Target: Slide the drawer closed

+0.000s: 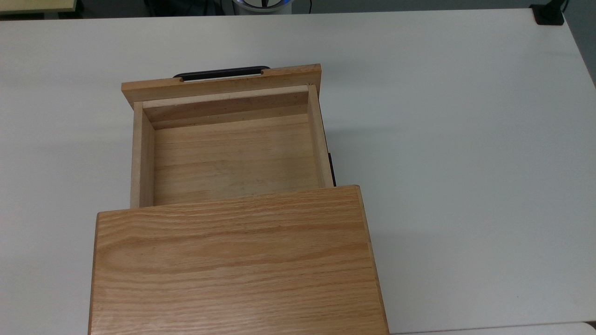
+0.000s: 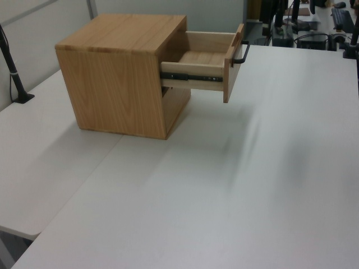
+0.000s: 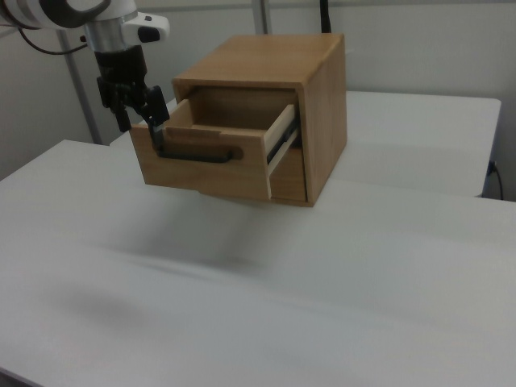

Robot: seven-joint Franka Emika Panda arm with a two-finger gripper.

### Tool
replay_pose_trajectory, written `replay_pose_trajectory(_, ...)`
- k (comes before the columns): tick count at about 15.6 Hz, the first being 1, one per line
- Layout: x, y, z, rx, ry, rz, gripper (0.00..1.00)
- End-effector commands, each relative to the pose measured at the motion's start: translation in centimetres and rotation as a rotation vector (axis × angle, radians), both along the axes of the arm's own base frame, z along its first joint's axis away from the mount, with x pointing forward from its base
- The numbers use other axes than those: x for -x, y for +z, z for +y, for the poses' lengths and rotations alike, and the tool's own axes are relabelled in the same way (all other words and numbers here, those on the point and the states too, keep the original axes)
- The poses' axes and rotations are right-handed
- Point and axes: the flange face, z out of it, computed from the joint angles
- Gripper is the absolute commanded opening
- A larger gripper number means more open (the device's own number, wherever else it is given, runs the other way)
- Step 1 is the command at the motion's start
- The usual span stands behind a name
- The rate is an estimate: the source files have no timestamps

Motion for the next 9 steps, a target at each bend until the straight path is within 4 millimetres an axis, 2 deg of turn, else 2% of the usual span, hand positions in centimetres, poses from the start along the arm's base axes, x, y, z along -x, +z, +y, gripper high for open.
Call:
replay_pose_trajectory(1, 2.01, 0.58, 0.1, 0.032, 0.024, 0.073, 1.0)
replay_pose_trajectory(9, 2.15, 0.38, 0.19, 0.03, 0.029, 0.091, 1.0)
